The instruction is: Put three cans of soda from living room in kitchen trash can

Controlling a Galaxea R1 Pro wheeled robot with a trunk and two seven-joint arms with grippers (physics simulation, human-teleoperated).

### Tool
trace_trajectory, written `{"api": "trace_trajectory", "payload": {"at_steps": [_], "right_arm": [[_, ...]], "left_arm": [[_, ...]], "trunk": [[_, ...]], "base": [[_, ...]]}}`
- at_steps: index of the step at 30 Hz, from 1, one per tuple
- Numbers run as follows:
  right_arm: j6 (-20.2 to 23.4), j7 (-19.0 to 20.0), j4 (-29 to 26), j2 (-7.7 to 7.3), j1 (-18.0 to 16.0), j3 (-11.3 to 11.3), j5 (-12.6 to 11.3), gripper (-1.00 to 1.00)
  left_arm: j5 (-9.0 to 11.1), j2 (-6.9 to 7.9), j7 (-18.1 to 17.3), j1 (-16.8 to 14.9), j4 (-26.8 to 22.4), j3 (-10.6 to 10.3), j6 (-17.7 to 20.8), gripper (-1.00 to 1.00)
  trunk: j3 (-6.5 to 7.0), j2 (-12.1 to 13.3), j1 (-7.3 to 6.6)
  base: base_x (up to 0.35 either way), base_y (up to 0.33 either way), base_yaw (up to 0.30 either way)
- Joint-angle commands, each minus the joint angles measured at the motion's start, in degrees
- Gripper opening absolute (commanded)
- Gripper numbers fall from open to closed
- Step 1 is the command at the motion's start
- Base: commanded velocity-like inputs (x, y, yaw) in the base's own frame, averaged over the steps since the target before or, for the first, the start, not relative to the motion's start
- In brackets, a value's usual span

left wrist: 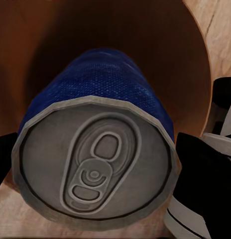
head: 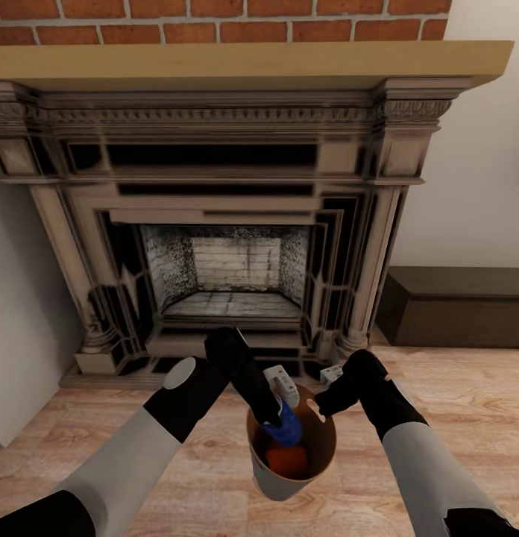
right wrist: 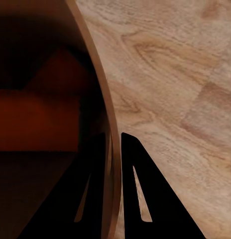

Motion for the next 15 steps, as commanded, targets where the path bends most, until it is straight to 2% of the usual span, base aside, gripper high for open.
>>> {"api": "trace_trajectory", "payload": {"at_steps": [1, 15], "right_arm": [[0.75, 0.34, -0.03, 0.13, -0.02, -0.06, -1.24, -1.00], [0.75, 0.43, -0.16, 0.60, -0.02, -0.06, -1.23, -1.00]], "left_arm": [[0.02, 0.00, 0.40, 0.01, 0.11, -0.03, 0.00, -1.00], [0.03, 0.05, 4.07, 0.05, 2.74, -0.39, 0.00, -1.00]], "trunk": [[0.01, 0.00, -0.01], [0.01, 0.00, -0.01]], "base": [[0.000, 0.000, 0.000], [0.000, 0.000, 0.000]]}}
